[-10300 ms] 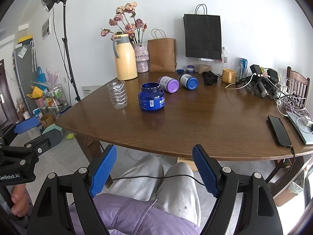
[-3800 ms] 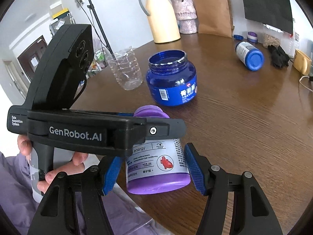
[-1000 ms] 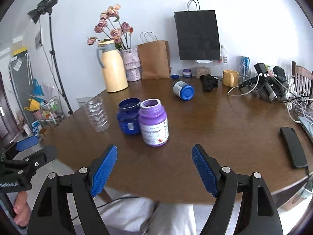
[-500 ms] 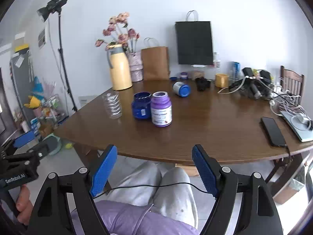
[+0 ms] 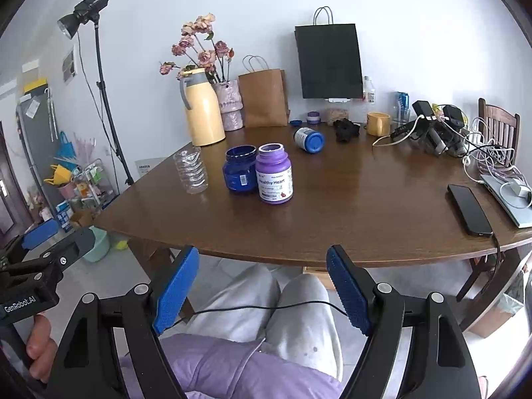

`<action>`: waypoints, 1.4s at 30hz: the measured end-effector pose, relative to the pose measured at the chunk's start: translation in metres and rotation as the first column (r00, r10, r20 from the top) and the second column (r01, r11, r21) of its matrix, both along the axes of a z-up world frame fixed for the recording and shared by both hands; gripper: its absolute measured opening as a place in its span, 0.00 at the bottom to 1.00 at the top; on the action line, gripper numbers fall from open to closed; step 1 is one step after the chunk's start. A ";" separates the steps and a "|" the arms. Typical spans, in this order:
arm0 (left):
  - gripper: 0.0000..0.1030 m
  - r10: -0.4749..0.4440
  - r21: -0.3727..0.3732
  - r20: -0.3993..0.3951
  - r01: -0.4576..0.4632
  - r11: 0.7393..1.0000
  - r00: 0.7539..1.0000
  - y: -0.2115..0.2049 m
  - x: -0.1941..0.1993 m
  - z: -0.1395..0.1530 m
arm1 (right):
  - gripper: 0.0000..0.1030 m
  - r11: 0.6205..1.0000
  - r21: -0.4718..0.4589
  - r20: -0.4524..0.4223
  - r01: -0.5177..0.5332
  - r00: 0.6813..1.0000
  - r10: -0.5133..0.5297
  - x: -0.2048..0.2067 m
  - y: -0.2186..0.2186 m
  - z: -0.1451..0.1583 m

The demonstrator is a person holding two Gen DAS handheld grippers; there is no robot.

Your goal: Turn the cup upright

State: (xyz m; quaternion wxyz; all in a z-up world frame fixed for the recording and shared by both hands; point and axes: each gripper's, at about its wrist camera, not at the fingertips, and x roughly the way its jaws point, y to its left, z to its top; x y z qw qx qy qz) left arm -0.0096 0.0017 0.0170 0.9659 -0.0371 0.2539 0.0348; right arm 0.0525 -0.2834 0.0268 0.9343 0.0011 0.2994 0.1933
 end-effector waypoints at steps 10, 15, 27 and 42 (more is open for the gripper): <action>1.00 0.004 0.002 0.006 -0.004 1.000 1.000 0.002 -0.001 0.001 | 0.80 1.000 -0.023 0.010 -0.012 1.000 0.013 -0.003 0.007 -0.001; 1.00 0.001 0.005 0.005 -0.001 1.000 1.000 0.002 0.000 0.001 | 0.80 1.000 -0.017 0.010 -0.006 1.000 0.007 -0.004 0.005 -0.001; 1.00 -0.003 0.005 0.004 0.003 1.000 1.000 0.002 0.000 0.000 | 0.80 1.000 -0.019 0.005 -0.004 1.000 0.004 -0.003 0.003 -0.003; 1.00 -0.008 0.005 -0.002 0.008 1.000 1.000 0.001 0.000 -0.001 | 0.80 1.000 -0.018 -0.002 -0.003 1.000 0.003 -0.002 0.003 -0.006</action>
